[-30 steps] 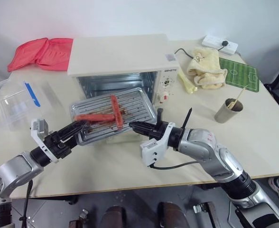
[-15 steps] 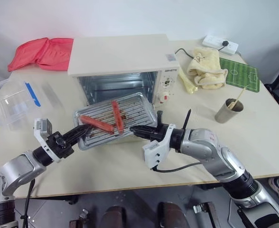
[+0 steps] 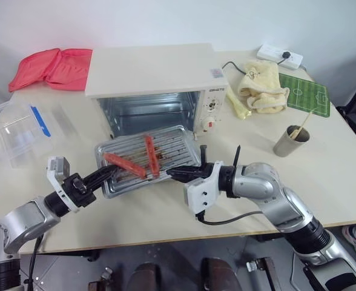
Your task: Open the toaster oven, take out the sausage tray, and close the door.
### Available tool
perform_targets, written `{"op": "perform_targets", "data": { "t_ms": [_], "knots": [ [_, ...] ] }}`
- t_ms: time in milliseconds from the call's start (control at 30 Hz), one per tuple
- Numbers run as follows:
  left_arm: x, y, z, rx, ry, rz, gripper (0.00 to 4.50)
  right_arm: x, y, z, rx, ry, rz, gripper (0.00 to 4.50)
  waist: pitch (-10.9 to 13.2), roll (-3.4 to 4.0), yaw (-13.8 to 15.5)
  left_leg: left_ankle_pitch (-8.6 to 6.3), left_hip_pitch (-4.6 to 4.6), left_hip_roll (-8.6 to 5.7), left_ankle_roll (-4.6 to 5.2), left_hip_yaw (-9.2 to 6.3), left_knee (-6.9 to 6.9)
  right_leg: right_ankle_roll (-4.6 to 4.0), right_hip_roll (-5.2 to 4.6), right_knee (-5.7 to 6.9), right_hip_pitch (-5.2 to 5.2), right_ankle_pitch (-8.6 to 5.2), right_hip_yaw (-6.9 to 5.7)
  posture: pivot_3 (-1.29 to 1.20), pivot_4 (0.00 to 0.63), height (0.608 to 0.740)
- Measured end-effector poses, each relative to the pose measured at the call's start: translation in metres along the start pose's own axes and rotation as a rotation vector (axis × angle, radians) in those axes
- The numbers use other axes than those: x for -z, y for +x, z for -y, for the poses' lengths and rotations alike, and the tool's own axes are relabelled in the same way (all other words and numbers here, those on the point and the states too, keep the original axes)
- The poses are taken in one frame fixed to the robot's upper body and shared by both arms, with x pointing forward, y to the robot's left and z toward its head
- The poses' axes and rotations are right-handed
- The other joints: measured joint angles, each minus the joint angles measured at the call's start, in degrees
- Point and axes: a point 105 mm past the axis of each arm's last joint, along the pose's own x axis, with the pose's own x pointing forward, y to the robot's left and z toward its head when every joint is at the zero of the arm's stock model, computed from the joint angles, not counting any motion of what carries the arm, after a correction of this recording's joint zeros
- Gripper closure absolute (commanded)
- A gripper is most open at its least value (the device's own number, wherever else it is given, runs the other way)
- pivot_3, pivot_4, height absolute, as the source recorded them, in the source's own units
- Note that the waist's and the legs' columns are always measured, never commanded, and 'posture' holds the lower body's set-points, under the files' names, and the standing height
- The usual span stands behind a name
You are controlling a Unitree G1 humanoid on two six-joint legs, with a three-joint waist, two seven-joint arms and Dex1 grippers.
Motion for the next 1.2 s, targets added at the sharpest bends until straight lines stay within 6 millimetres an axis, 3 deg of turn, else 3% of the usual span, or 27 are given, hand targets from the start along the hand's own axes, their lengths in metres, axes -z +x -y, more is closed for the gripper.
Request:
{"op": "perform_targets", "data": {
  "t_ms": [67,167,533,700,900,1000,1200],
  "knots": [
    [0.003,0.002,-0.004,-0.021,-0.011,-0.011,4.47,0.001,-0.001,-0.005,-0.017,0.028,0.002,4.50,0.0,0.00,0.0,0.00,0.00,0.00,0.00,0.00,0.00,0.00,0.00,-0.03,0.02,0.00,0.00,0.00,0.150,0.740],
    [0.005,0.004,-0.009,-0.037,-0.029,-0.022,4.50,-0.001,-0.001,-0.007,-0.026,0.056,0.024,3.71,0.0,0.00,0.0,0.00,-0.01,0.00,0.00,0.02,0.00,0.00,0.00,-0.08,0.03,0.00,0.01,0.00,0.150,0.740],
    [0.020,0.009,-0.015,-0.053,-0.055,-0.111,4.50,-0.019,-0.016,-0.008,-0.102,0.081,0.141,0.04,0.0,0.00,0.1,0.00,-0.01,-0.01,0.00,0.02,-0.01,0.00,0.00,-0.19,0.07,0.00,0.00,0.00,0.150,0.740],
    [0.022,0.003,-0.017,-0.053,-0.066,-0.102,4.50,-0.017,-0.041,-0.004,-0.216,0.203,0.130,0.04,0.0,-0.01,0.1,0.00,-0.02,0.00,0.01,0.01,-0.02,0.00,0.00,-0.26,0.11,0.00,-0.01,0.00,0.150,0.740],
    [0.019,-0.019,-0.014,-0.038,-0.061,-0.029,4.50,0.010,-0.070,0.028,-0.164,0.357,0.022,0.04,0.0,0.00,0.2,0.00,-0.03,0.02,0.03,0.07,-0.06,-0.01,0.00,-0.36,0.10,0.00,0.00,0.00,0.150,0.740],
    [0.016,-0.030,-0.016,-0.049,-0.066,0.015,4.50,0.030,-0.078,0.029,-0.152,0.420,-0.027,0.64,0.0,0.00,0.2,-0.02,-0.04,0.01,0.06,0.16,-0.06,-0.01,0.00,-0.45,0.12,0.00,0.02,0.00,0.150,0.740],
    [0.023,-0.047,-0.016,-0.027,-0.078,0.132,4.50,0.069,-0.092,0.013,-0.151,0.487,-0.128,2.69,0.0,0.00,0.4,-0.04,-0.06,0.02,0.09,0.21,-0.06,0.00,-0.01,-0.61,0.17,0.00,0.04,0.00,0.150,0.740]
  ]
}}
